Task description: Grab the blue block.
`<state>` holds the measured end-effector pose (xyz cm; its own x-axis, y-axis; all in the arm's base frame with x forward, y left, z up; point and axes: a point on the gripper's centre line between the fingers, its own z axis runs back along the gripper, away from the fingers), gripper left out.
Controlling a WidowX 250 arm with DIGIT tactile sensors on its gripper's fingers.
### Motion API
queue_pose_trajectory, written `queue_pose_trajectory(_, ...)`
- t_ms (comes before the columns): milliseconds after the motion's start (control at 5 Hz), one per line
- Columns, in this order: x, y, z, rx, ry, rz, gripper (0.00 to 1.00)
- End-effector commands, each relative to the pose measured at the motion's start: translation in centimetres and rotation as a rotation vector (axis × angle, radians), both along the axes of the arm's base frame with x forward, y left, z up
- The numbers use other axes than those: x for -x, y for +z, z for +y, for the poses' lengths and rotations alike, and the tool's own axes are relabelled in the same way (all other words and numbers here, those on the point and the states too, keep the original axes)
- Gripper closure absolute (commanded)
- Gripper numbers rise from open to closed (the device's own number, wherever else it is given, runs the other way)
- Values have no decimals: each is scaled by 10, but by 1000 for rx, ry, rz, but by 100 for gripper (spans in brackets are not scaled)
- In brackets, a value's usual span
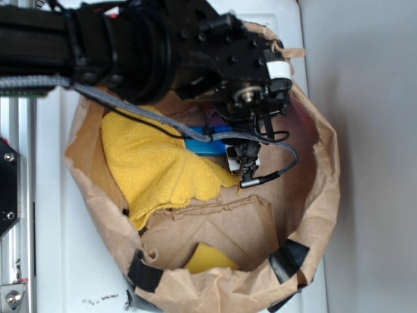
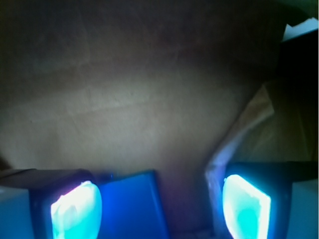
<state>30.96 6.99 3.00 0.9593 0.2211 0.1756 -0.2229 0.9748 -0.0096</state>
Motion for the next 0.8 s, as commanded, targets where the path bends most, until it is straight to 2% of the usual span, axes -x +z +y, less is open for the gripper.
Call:
queue_pose_trajectory(0, 0, 6, 0, 37, 9, -21, 100)
queue_pose_trajectory(200, 1, 14, -1, 60, 10, -7, 100)
queue_pose_trajectory(400, 5, 32, 0, 103, -8, -7, 0)
queue_pose_trajectory(600, 11, 47, 2, 152, -23, 1, 0)
